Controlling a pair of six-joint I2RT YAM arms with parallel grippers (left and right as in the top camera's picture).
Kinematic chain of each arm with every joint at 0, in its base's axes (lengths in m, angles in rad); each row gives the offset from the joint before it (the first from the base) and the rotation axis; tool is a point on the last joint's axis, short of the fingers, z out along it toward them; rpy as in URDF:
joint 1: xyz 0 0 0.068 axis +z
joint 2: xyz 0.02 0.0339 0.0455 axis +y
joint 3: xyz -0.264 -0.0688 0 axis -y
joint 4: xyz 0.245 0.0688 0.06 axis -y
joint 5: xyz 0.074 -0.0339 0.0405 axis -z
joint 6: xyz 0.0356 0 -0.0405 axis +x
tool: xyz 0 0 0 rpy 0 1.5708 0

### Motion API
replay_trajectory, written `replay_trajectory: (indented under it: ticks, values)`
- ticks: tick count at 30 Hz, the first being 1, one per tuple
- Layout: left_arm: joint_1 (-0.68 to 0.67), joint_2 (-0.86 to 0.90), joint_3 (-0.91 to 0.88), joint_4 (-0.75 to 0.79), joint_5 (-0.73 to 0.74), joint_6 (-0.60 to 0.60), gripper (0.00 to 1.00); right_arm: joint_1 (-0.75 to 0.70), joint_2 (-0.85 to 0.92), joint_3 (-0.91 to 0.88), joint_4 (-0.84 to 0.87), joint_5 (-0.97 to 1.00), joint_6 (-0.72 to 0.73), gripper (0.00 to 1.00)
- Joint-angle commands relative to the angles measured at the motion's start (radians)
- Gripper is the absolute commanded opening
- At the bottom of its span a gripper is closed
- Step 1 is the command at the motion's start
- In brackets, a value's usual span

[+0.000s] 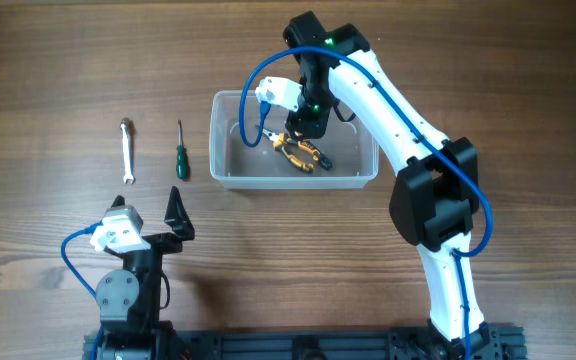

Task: Pack container
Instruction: 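Carry the pliers with the right gripper into the container and release, then raise the right gripper out of the container and move right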

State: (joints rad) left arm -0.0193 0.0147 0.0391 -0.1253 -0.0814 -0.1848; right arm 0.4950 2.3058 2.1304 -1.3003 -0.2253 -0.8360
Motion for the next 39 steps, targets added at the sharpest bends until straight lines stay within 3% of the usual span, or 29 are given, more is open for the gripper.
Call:
replay_trajectory:
  ticks: [1,4,6,14,17,20,26,34,39]
  values:
    - [0.006,-0.007,-0.007,0.005,0.005,-0.005,1.0,-0.002,0.005,0.026,0.001,0.094,0.065,0.49]
    - [0.006,-0.007,-0.007,0.006,0.005,-0.005,1.0,-0.003,-0.024,0.078,-0.005,0.183,0.126,0.7]
    - [0.006,-0.007,-0.007,0.006,0.005,-0.005,1.0,-0.01,-0.054,0.117,-0.019,0.208,0.144,0.99]
    - [0.006,-0.007,-0.007,0.005,0.005,-0.005,1.0,-0.106,-0.245,0.258,-0.182,0.348,0.345,1.0]
    - [0.006,-0.007,-0.007,0.005,0.005,-0.005,1.0,-0.176,-0.327,0.258,-0.243,0.321,0.462,1.0]
    - [0.006,-0.007,-0.007,0.006,0.005,-0.005,1.0,-0.236,-0.384,0.258,-0.306,0.27,0.491,1.0]
    - [0.006,-0.007,-0.007,0.006,0.005,-0.005,1.0,-0.344,-0.489,0.249,-0.309,0.252,0.665,1.0]
    - [0.006,-0.007,-0.007,0.006,0.005,-0.005,1.0,-0.384,-0.665,0.019,-0.307,0.314,0.678,1.0]
    - [0.006,-0.007,-0.007,0.006,0.005,-0.005,1.0,-0.443,-0.678,-0.143,-0.278,0.315,0.678,1.0]
